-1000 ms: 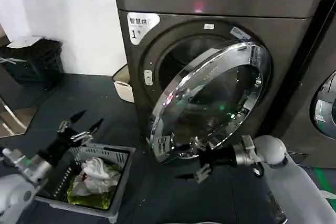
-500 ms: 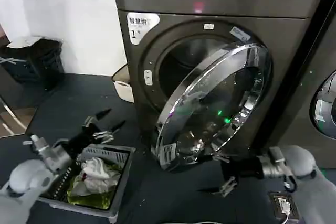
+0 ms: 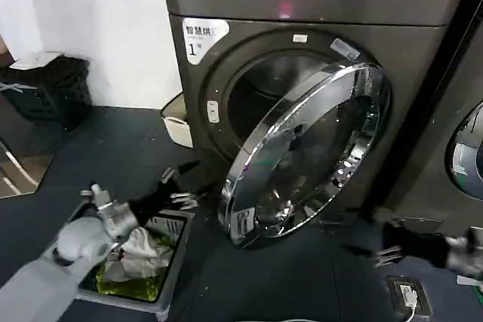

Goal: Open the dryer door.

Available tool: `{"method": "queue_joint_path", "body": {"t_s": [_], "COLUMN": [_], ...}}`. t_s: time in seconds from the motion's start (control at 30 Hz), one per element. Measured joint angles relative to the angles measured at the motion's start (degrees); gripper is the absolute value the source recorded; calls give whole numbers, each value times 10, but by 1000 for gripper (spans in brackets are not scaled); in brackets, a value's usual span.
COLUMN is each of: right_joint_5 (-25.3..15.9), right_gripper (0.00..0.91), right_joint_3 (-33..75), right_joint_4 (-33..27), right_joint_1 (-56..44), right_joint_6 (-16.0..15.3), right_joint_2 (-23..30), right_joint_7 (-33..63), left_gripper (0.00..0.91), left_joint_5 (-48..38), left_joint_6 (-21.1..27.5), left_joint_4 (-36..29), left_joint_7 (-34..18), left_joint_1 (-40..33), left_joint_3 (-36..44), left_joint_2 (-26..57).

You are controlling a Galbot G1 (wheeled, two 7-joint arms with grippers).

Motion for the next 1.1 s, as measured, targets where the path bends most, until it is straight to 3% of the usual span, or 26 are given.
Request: {"method": "queue_joint_path", "body": {"t_s": [0.43, 0.63, 0.77, 0.93, 1.1], "right_joint_5": [-2, 27, 22, 12, 10], "right_gripper": [907, 907, 907, 907, 907], "right_joint_3": [188, 281, 335, 396, 441], "right_joint_4": [81, 122, 136, 153, 164], "right_joint_1": [-70, -96, -112, -126, -137], "right_joint_6": [-19, -54, -60, -101, -115], "right_joint_2": [75, 100, 105, 108, 106], "right_joint_7": [184, 318, 379, 474, 575], "left_gripper": [907, 907, 907, 907, 907], "left_joint_5": [-9, -12, -15, -13, -9], "left_joint_6": [-12, -10, -10, -9, -19], "left_joint_4": [33, 27, 26, 18, 19], "left_joint_7": [41, 63, 63, 63, 58], "left_joint_1": [-83, -111, -130, -153, -187], "left_joint_3": [103, 149, 175, 217, 274], "left_joint_2": [-19, -28, -39, -50, -67]}}
